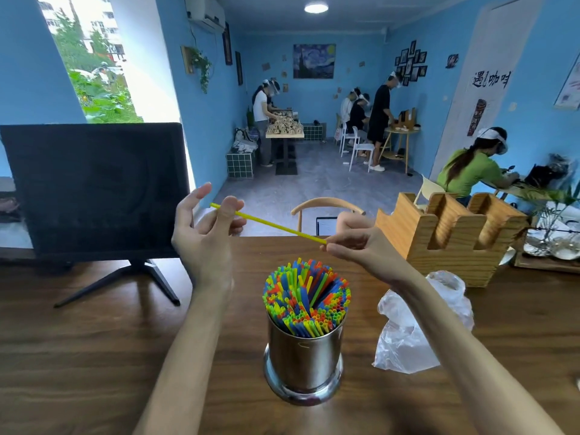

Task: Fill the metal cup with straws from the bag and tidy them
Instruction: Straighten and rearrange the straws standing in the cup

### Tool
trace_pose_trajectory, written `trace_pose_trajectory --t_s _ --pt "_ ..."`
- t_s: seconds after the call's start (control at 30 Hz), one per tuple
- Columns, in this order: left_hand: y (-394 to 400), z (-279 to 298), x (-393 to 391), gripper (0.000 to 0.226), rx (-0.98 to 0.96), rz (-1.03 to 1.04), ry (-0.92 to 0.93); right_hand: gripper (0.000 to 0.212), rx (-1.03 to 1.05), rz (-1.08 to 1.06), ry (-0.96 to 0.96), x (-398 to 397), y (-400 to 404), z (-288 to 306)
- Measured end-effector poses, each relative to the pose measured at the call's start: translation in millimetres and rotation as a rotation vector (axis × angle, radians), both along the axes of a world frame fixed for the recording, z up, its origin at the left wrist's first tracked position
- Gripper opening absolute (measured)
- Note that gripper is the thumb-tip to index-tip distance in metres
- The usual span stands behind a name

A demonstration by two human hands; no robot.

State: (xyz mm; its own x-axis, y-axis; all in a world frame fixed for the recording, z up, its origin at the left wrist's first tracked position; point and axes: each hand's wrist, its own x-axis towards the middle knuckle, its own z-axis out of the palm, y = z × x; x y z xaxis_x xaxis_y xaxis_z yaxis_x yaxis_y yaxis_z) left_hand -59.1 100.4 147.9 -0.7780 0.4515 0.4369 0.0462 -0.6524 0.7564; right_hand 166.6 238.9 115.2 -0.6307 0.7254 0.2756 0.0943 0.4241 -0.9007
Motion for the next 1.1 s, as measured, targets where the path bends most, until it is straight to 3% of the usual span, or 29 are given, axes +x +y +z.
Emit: trace_pose_trajectory --t_s 0.13,0.23,0.33,0.43,0.57,0.67,0.83,0.97,1.0,1.1 --pt "-2 1 11 0.018 0.021 0.077 0.243 0.019 0.065 0.009 -0.237 -6 2 -8" --pt "-1 0 15 0.011 -0.059 0.016 0.356 0.013 0.052 0.026 -0.273 -10 4 -11" --pt "-2 -1 20 0.018 -0.116 -0.073 0.405 0.016 0.058 -0.014 -0.295 -12 4 -10" --pt "-6 1 29 0.017 -0.109 -0.107 0.396 0.018 0.085 -0.061 -0.241 -13 2 -5" --pt "-17 13 33 0.009 0.106 -0.013 0.324 0.016 0.146 -0.157 -0.157 -10 1 5" --pt "-22 20 33 0.009 0.124 -0.023 0.363 0.016 0.183 -0.235 -0.096 -11 1 14" --pt "-10 0 40 0.017 -0.11 -0.108 0.476 0.016 0.233 -0.379 0.131 -13 -1 39" --pt "2 -24 31 0.006 -0.544 -0.142 0.786 0.014 0.147 -0.448 0.374 -9 -5 59" --pt "4 -28 29 0.012 -0.643 -0.166 0.859 0.014 0.104 -0.46 0.433 -8 -6 63" --pt "6 -37 29 0.027 -0.675 -0.185 0.814 0.016 -0.064 -0.457 0.571 -3 -8 66"
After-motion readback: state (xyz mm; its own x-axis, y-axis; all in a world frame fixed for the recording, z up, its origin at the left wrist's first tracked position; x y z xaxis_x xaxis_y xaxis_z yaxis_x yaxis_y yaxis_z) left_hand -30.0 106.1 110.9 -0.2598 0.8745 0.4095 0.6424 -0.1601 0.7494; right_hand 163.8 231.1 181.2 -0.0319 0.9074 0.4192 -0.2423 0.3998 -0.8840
